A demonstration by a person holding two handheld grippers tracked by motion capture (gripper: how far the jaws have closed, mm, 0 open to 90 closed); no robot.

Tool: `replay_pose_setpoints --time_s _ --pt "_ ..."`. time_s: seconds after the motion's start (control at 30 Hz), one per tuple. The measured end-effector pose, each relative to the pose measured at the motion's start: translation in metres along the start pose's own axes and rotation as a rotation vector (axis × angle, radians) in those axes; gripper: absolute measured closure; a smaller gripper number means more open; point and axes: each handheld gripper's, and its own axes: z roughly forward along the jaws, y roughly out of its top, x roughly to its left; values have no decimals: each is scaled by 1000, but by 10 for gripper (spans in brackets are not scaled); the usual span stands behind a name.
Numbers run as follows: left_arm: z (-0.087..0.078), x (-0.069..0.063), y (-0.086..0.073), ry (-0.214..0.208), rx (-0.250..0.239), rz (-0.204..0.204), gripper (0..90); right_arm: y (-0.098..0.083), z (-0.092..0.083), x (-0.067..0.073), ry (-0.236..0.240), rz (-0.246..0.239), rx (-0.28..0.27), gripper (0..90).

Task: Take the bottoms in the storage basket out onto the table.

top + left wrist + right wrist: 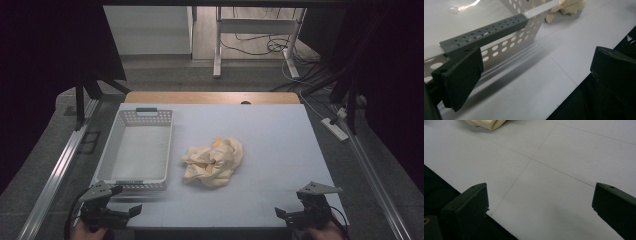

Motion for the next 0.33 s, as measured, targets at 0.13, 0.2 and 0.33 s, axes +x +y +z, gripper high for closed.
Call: replay_pose_setpoints --time_s 0.13,0.2,0.33 --pt "0 -2 -1 8 16 9 0 0 0 0 -1 3 -2 11" --pt "-2 -1 -2 5 13 0 0 0 -1 0 -1 5 -4 11" --pt "-5 -1 -4 -2 7 -10 0 0 -1 -1 0 8 -5 11"
